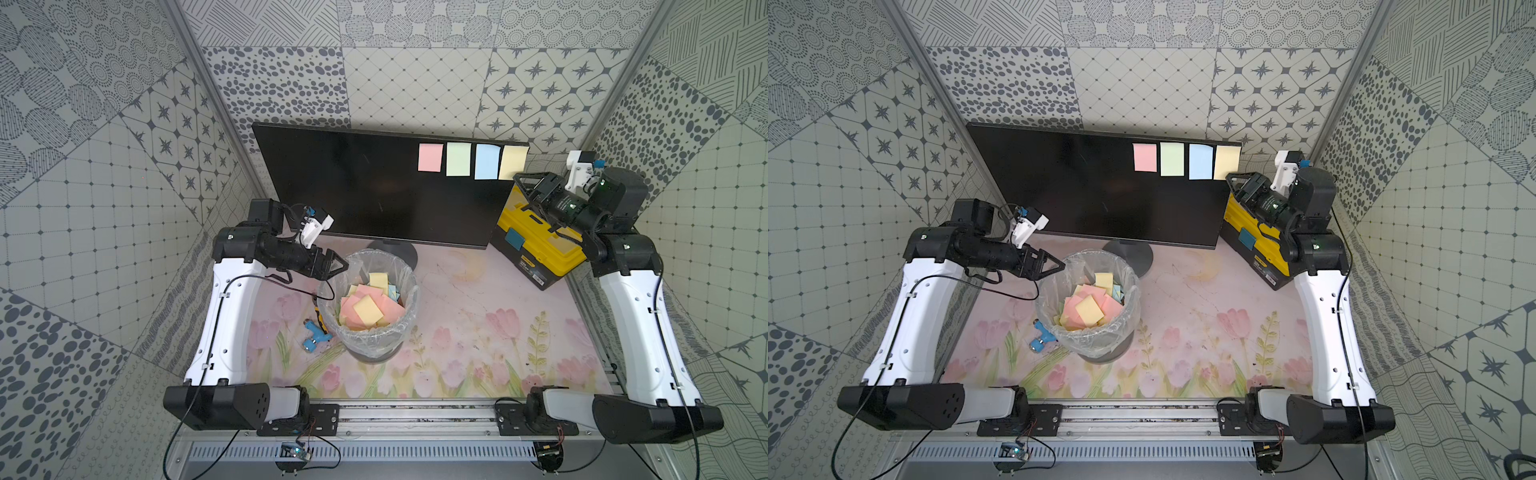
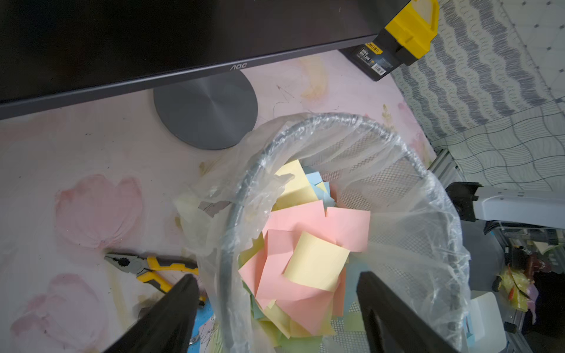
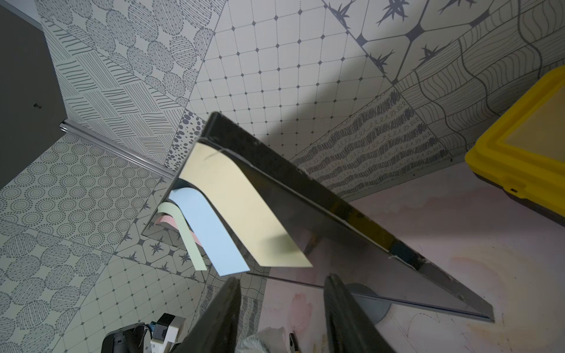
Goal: Remove the sticky note from the monitor
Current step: Tear off the sticky note from the monitor.
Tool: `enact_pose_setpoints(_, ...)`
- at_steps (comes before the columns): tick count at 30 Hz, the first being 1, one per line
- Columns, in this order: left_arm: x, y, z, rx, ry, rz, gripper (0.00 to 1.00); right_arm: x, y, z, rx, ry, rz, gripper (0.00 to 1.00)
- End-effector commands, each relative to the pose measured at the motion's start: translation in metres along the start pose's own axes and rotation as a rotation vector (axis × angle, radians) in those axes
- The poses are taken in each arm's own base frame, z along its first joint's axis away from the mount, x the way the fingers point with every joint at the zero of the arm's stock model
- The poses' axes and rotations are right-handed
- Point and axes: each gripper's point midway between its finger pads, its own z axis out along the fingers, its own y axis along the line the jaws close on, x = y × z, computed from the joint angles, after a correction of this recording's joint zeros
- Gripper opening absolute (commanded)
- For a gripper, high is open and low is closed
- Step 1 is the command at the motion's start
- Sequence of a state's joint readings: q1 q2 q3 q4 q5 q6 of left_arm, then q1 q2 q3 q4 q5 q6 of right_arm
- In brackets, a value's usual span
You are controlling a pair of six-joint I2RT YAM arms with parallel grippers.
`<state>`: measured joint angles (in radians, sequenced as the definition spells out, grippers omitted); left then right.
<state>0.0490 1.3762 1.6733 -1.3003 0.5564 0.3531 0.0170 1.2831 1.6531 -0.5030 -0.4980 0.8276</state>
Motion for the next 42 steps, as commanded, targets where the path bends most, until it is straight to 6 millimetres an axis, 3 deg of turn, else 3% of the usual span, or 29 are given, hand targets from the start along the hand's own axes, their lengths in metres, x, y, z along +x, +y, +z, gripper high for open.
enact_pose_setpoints(1,0.034,0.011,-0.001,-0.078,0.147,0.045,0.81,-0.014,0.017,0.0,-0.056,-0.038,-0.042,0.48)
enact_pose_setpoints(6,0.04,0.022,0.008,-0.106,0.166,0.039,0.71,-0.016,0.018,0.001,-0.062,-0.038,-0.044,0.48)
enact_pose_setpoints(12,0.046,0.019,0.021,-0.079,0.184,0.039,0.59,-0.016,0.018,0.004,-0.068,-0.035,-0.042,0.48)
enact_pose_setpoints(21,0.047,0.02,0.026,-0.072,0.191,0.026,0.28,-0.017,0.018,0.01,-0.087,-0.031,-0.046,0.45)
enact_pose_setpoints(35,0.044,0.023,0.026,-0.094,0.175,0.002,0.17,-0.014,0.023,0.002,-0.106,-0.039,-0.057,0.23)
enact_pose_setpoints(42,0.038,0.026,0.024,-0.119,0.158,-0.013,0.16,-0.014,0.024,-0.003,-0.103,-0.05,-0.061,0.03)
